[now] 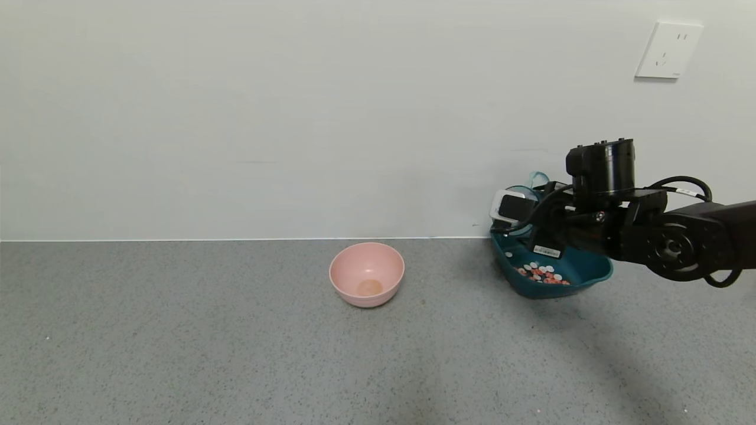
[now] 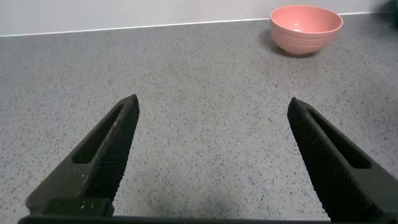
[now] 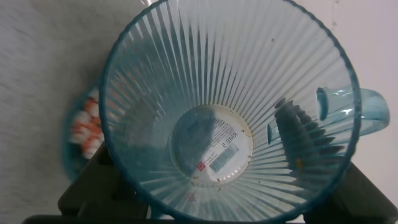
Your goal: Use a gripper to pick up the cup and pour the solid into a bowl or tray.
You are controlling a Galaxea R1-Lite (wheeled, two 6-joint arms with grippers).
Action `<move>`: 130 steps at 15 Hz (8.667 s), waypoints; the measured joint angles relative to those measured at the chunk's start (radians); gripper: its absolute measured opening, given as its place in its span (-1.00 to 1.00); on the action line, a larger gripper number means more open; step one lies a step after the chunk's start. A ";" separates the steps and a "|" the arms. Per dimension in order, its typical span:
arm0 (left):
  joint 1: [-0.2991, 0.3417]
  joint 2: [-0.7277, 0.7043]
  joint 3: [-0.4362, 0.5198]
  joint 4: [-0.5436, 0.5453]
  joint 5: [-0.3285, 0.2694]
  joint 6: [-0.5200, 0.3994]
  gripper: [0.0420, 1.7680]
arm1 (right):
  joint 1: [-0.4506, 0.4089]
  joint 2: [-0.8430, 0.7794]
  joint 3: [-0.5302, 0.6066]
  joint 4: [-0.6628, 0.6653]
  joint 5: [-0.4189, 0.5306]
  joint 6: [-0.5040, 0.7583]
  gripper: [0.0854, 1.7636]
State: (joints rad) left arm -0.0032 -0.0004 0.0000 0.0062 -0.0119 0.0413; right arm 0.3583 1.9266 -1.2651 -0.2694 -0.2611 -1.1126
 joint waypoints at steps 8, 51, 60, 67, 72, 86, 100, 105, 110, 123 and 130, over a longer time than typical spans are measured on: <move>0.000 0.000 0.000 0.000 0.000 0.000 0.94 | 0.146 -0.002 -0.015 0.044 0.050 0.506 0.52; 0.000 0.000 0.000 0.000 0.000 0.000 0.94 | 0.197 0.305 0.212 -0.594 0.016 1.127 0.52; 0.000 0.000 0.000 0.000 0.000 0.000 0.94 | 0.193 0.307 0.285 -0.691 0.016 1.126 0.52; 0.000 0.000 0.000 0.000 0.000 0.000 0.94 | 0.192 0.323 0.290 -0.694 0.017 1.126 0.52; 0.000 0.000 0.000 0.000 0.000 0.000 0.94 | 0.192 0.333 0.292 -0.697 0.016 1.125 0.52; 0.000 0.000 -0.001 0.000 0.000 0.000 0.94 | 0.201 0.341 0.299 -0.749 0.018 1.123 0.84; 0.000 0.000 0.000 0.000 0.000 0.000 0.94 | 0.210 0.237 0.334 -0.606 0.018 1.126 0.92; 0.000 0.000 0.000 0.000 0.000 0.000 0.94 | 0.209 0.176 0.346 -0.491 0.018 1.127 0.92; 0.000 0.000 0.000 0.000 0.000 0.000 0.94 | 0.201 0.102 0.354 -0.354 0.018 1.128 0.92; 0.000 0.000 0.000 0.000 0.000 0.000 0.94 | 0.196 -0.160 0.438 -0.142 0.010 1.127 0.92; 0.000 0.000 0.000 0.000 0.000 0.000 0.94 | 0.197 -0.339 0.622 -0.141 0.007 1.128 0.92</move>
State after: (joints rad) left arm -0.0032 -0.0004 0.0000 0.0062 -0.0123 0.0413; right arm 0.5551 1.5874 -0.6432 -0.4102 -0.2538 0.0153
